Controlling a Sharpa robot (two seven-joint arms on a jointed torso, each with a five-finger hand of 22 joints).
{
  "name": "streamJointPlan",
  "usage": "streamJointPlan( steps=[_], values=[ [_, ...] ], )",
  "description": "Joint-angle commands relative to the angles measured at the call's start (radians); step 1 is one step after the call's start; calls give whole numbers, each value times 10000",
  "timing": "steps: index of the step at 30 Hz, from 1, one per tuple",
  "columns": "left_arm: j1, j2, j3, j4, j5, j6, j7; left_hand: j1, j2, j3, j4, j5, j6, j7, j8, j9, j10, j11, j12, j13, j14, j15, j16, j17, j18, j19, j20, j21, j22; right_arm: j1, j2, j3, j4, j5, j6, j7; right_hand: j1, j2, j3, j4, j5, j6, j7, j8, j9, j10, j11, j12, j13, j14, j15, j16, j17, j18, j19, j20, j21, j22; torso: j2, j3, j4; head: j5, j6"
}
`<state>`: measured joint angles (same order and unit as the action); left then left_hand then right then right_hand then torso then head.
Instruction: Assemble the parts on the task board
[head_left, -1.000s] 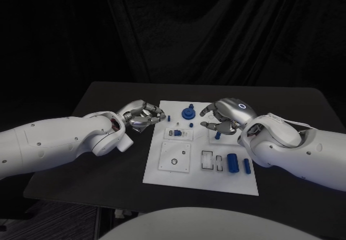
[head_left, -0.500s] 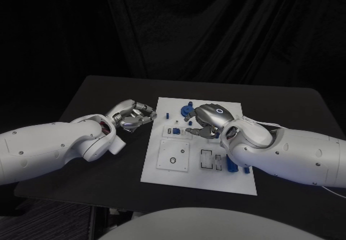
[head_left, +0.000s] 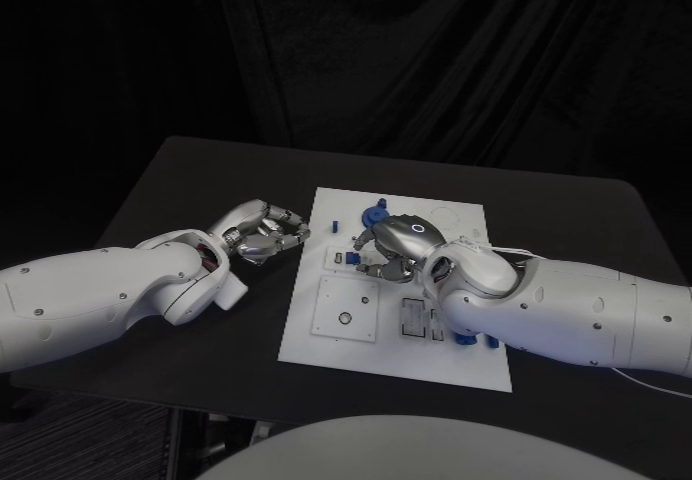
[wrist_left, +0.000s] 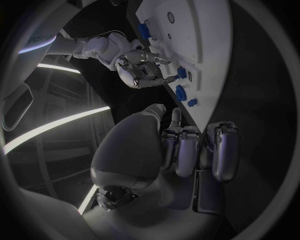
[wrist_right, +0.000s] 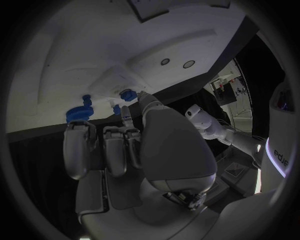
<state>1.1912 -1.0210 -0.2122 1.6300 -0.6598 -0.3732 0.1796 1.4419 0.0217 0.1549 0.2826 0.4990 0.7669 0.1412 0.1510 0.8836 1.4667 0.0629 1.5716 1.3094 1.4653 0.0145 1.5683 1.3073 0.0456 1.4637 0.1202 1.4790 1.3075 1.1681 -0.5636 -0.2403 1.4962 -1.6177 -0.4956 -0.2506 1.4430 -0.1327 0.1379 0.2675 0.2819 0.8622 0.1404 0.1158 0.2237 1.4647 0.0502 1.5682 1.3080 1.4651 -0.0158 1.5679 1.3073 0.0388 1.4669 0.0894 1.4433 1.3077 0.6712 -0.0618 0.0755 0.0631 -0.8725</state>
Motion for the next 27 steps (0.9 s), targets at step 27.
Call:
streamJointPlan(
  steps=[27],
  values=[
    [-5, 242, 9, -190, -124, 237, -169, 83, 61, 34, 19, 82, 37, -2, 51, -54, 1041, 21, -8, 2614, 1055, -17, 25, 2635, -142, 242, 20, -149, 2220, -63, 616, 50, -689, -103, -96, 207, 102, 297, 136, -281, 794, 291, -51, 96, 32, 1061, 24, 26, 2628, 1057, 9, 29, 2635, -58, 414, 37, -54, 2201, 91, -104, 30, 31, -1]
  ],
)
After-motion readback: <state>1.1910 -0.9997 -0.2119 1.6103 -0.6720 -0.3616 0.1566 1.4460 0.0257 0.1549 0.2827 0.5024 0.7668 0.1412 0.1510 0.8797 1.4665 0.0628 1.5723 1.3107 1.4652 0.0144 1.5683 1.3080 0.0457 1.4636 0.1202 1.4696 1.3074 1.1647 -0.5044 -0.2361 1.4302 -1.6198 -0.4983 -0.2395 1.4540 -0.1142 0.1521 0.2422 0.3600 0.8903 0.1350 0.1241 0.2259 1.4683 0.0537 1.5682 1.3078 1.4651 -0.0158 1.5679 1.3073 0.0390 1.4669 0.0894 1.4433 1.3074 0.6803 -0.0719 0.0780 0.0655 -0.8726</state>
